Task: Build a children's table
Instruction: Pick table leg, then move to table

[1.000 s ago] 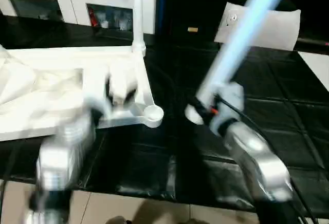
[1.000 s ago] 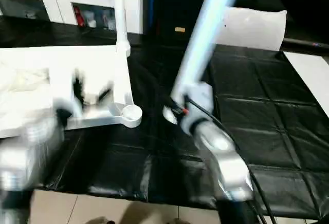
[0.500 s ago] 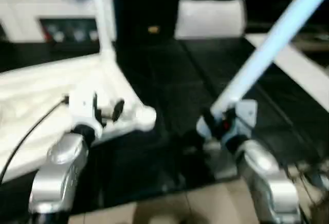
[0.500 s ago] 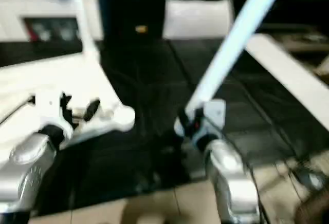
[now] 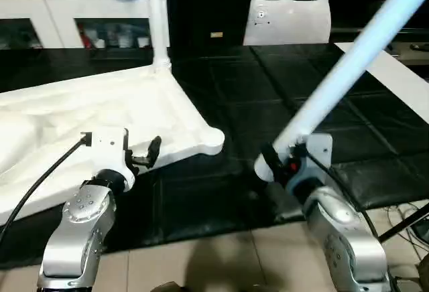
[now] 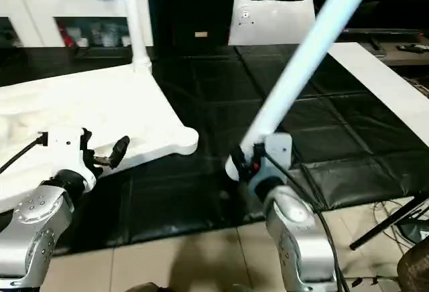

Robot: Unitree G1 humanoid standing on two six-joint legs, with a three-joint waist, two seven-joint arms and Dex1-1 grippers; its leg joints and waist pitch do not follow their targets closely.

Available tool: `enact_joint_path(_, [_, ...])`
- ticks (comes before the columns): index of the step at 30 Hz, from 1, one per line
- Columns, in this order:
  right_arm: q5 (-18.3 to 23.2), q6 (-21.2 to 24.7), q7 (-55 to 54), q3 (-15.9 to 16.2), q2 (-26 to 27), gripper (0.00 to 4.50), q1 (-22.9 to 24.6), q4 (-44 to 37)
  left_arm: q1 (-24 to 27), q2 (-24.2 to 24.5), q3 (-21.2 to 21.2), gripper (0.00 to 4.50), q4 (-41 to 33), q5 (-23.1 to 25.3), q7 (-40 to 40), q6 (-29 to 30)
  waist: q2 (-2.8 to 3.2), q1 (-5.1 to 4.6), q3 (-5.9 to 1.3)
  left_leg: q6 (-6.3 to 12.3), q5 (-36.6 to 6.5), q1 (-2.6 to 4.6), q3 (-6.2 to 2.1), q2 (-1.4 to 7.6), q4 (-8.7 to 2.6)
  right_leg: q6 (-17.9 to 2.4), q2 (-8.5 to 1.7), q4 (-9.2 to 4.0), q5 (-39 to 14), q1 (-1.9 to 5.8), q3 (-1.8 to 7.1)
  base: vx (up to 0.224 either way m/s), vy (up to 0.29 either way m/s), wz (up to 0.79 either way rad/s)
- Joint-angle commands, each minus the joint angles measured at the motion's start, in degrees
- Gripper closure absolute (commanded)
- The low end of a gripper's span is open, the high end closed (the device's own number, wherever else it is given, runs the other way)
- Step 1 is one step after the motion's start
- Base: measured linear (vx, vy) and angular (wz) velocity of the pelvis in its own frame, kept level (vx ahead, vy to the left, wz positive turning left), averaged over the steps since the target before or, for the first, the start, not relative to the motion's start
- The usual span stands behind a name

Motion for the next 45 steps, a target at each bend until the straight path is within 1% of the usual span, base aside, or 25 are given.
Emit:
enact_joint_path(1, [0.4,-1.0,0.6,-0.5,-0.1,2.59,-0.3,0.7,-0.8,-0.2,-0.6,0.0,0.1,0.8,0.3,0.4,-0.61,-0.28,-1.27,-7.73,-22.0,5.35,-10.35,7.6,3.76,-5.3,-15.26,-11.67,-43.7,-2.8,6.16,-0.054,0.042,-0.21])
enact_joint_path(2, [0.4,-1.1,0.7,-0.4,-0.1,2.59,-0.2,0.8,-0.9,-0.5,-0.4,0.0,0.0,0.8,0.5,0.5,1.1,-2.05,0.15,-8.04,-12.1,5.53,-13.37,7.42,8.7,-3.1,-15.55,-13.25,-48.6,-0.44,0.04,-0.054,0.042,-0.21])
enact_joint_path(3, [0.6,-0.9,0.8,-0.2,0.0,2.59,-0.2,1.0,-1.0,-0.3,-0.4,0.0,-0.1,0.8,0.4,0.5,4.92,-5.01,1.19,-14.0,-52.9,0.64,-14.8,9.71,-7.82,-0.6,-5.46,-1.75,-29.4,3.92,-8.06,-0.032,0.111,-0.28])
enact_joint_path(4, [0.6,-0.9,0.8,-0.2,0.0,2.59,-0.2,1.0,-1.0,-0.3,-0.4,0.0,-0.1,0.8,0.4,0.4,4.99,-3.33,1.91,-20.46,-65.8,-7.57,-11.79,5.09,-15.64,-2.1,0.15,9.11,-15.3,8.95,-6.57,-0.06,0.18,-0.17])
enact_joint_path(5, [0.6,-0.9,0.8,-0.2,0.1,2.59,-0.1,1.1,-1.0,-0.1,-0.5,0.0,-0.2,0.9,0.2,0.3,4.95,0.84,1.57,-25.22,-69.9,-8.41,-5.88,0.52,-18.5,-2.7,4.37,11.59,-9.2,9.91,-8.82,-0.06,0.18,-0.17])
enact_joint_path(7, [0.5,-1.0,0.8,-0.1,0.1,2.59,0.0,1.2,-0.7,0.5,-1.2,0.0,-0.4,1.5,-0.4,-0.1,2.53,0.05,-2.55,-30.11,-47.5,-6.66,-4.51,0.23,-15.65,-6.2,1.98,8.13,-16.5,11.29,-6.47,-0.038,0.052,0.01])
enact_joint_path(8, [0.4,-1.2,0.9,-0.1,-0.1,2.59,0.0,1.3,-0.6,0.4,-1.2,0.0,-0.5,1.4,-0.5,0.1,-2.8,-3.17,-7.76,-18.09,-1.4,3.61,-11.12,6.51,7.03,-7.8,-15.34,-2.93,-27.2,1.95,1.3,0.0,0.0,0.0])
enact_joint_path(9, [0.4,-1.1,0.9,-0.1,-0.2,2.59,0.0,1.3,-0.6,0.0,-1.0,0.0,-0.5,1.1,-0.3,0.1,-3.03,-2.5,-6.12,-12.22,3.3,-2.37,-10.31,5.67,5.09,-12.9,-14.19,-4.77,-17.4,7.96,2.23,0.113,-0.107,-0.3])
enact_joint_path(10, [0.4,-1.1,1.0,-0.1,-0.3,2.59,0.0,1.4,-0.6,-0.2,-0.9,0.0,-0.5,1.0,-0.2,0.1,0.18,1.91,-3.74,-8.29,6.9,-4.63,-9.97,6.6,2.47,-16.2,-11.63,-3.99,0.9,9.27,-0.22,0.077,-0.022,-0.17])
enact_joint_path(11, [0.4,-1.0,1.1,-0.1,-0.4,2.59,0.0,1.3,-0.6,-0.6,-0.7,0.0,-0.6,0.9,0.0,0.1,1.86,-0.22,-4.0,-8.11,7.6,-0.3,-15.04,15.12,-1.86,-13.5,-8.06,3.2,5.3,7.03,-1.48,0.077,-0.022,-0.17])
enact_joint_path(13, [0.2,-0.9,1.5,0.1,-0.9,2.59,-0.1,1.2,-0.4,-0.7,-0.8,0.0,-0.7,1.3,0.1,-0.3,4.31,-0.87,-4.26,-13.03,14.8,2.45,-14.58,8.83,-5.83,-6.7,1.03,7.28,0.6,3.29,-2.93,-0.046,0.114,-0.1])
enact_joint_path(14, [-0.1,-0.9,1.8,0.3,-1.2,2.59,-0.2,1.1,-0.1,-0.8,-1.0,0.0,-0.9,1.5,0.1,-0.5,2.48,-0.51,-3.21,-26.45,-3.4,-0.33,-10.72,8.16,-10.91,0.7,1.81,7.56,-2.4,3.34,-1.36,-0.06,0.12,-0.08])
enact_joint_path(16, [-0.1,-1.0,1.9,0.2,-1.3,2.59,-0.2,1.1,0.1,-1.1,-1.1,0.0,-1.1,1.5,0.4,-0.8,-0.6,0.32,-3.8,-20.83,-24.3,0.51,-9.93,6.86,-8.51,-1.1,-4.25,-0.14,-7.0,1.86,3.08,-0.091,-0.053,0.07])
enact_joint_path(17, [0.0,-1.0,2.0,0.2,-1.4,2.59,-0.2,1.2,0.0,-1.3,-1.1,0.0,-1.1,1.5,0.7,-1.1,-1.5,1.27,-3.77,-10.84,-15.8,0.86,-9.42,6.74,-2.06,-6.3,-12.18,-5.64,-15.4,2.59,6.34,-0.092,-0.114,0.0])
enact_joint_path(18, [0.0,-1.1,2.1,0.2,-1.7,2.59,-0.4,1.4,-0.1,-1.7,-1.1,0.0,-1.2,1.4,0.9,-1.4,-2.43,1.72,-3.33,-6.64,-6.7,0.01,-9.4,6.93,0.09,-7.5,-13.62,-6.91,-15.9,3.51,7.33,-0.051,-0.108,-0.03])
enact_joint_path(22, [-0.2,-0.9,3.0,1.0,-2.8,2.59,-1.0,1.4,0.2,-3.1,-1.0,0.0,-2.5,1.1,1.2,-2.4,0.29,0.73,-2.27,-7.84,-24.0,0.17,-9.95,11.67,-8.85,-8.7,-3.98,-2.65,-22.3,3.33,2.53,-0.071,-0.055,-0.08])
enact_joint_path(30, [-0.2,0.5,5.0,2.1,-5.1,2.59,-1.7,0.3,1.7,-4.4,-1.2,0.0,-3.2,1.0,1.4,-3.0,-1.68,2.2,-2.09,-2.63,-19.8,0.3,-5.41,9.53,-5.86,-4.2,-6.71,-9.28,-43.6,6.14,3.09,-0.003,0.001,-0.02])
enact_joint_path(34, [-0.6,0.5,5.3,2.4,-5.7,2.59,-2.0,0.1,1.7,-4.8,-1.1,0.0,-3.1,1.2,1.8,-3.0,0.23,1.33,-2.81,3.84,-21.5,-0.37,-8.34,6.56,-9.83,-2.3,-2.5,-8.87,-25.4,11.44,-2.66,0.104,0.036,0.08])
enact_joint_path(36, [-0.7,0.5,5.3,2.4,-5.8,2.59,-2.1,0.1,1.8,-4.9,-1.1,0.0,-3.2,1.2,1.8,-3.1,0.45,0.04,-3.13,11.59,-16.4,3.54,-11.83,6.37,-9.95,-1.0,-0.06,-7.0,-19.5,10.36,-3.89,0.165,0.051,0.42])
enact_joint_path(38, [-0.9,0.1,5.2,2.5,-6.1,2.59,-2.0,0.0,2.0,-5.1,-1.0,0.0,-3.2,1.2,1.8,-3.2,-0.25,-3.24,-4.43,27.57,-12.1,12.47,-21.15,9.32,-8.58,0.7,2.89,3.85,-15.1,0.69,-0.74,0.229,0.019,0.58])
enact_joint_path(39, [-0.7,-0.2,5.0,2.3,-5.9,2.59,-1.8,-0.1,2.1,-5.1,-1.1,0.0,-3.2,1.2,1.7,-3.2,-0.2,-3.59,-4.3,25.27,-9.0,13.41,-18.02,12.02,-6.98,1.4,1.33,4.74,-12.0,-1.87,1.35,0.201,-0.018,0.72])
enact_joint_path(41, [-0.6,-0.9,4.7,1.8,-5.9,2.59,-1.2,-0.3,2.2,-5.0,-1.8,0.0,-3.1,1.2,0.9,-3.5,-1.69,-2.49,-2.75,21.57,-10.5,6.86,-12.97,9.73,-10.58,2.8,1.28,6.66,-2.3,-0.97,2.78,0.164,-0.056,0.43])
enact_joint_path(43, [-0.5,-1.0,4.9,1.7,-5.9,2.59,-1.0,-0.4,2.1,-5.0,-2.1,0.0,-3.1,1.3,0.8,-3.5,-4.5,-1.86,-3.0,14.19,-18.1,4.27,-9.06,4.8,-9.51,2.0,-1.66,-2.65,-3.5,3.01,6.72,0.116,-0.103,0.01])
enact_joint_path(44, [-0.7,-1.1,5.0,1.8,-6.0,2.59,-0.9,-0.5,2.0,-5.1,-2.2,0.0,-3.0,1.4,0.8,-3.5,-6.17,0.77,-3.48,10.3,-11.9,1.32,-6.32,0.77,1.83,4.3,-8.6,-8.65,-27.5,7.5,13.63,0.1,-0.125,-0.02])
enact_joint_path(45, [-0.8,-1.2,5.1,1.8,-6.1,2.59,-0.7,-0.6,1.9,-5.1,-2.2,0.0,-2.9,1.5,0.9,-3.5,-5.6,1.13,-3.42,8.23,-8.6,0.52,-6.7,1.21,4.3,2.8,-10.04,-8.9,-33.7,7.94,14.87,0.127,-0.142,-0.05])
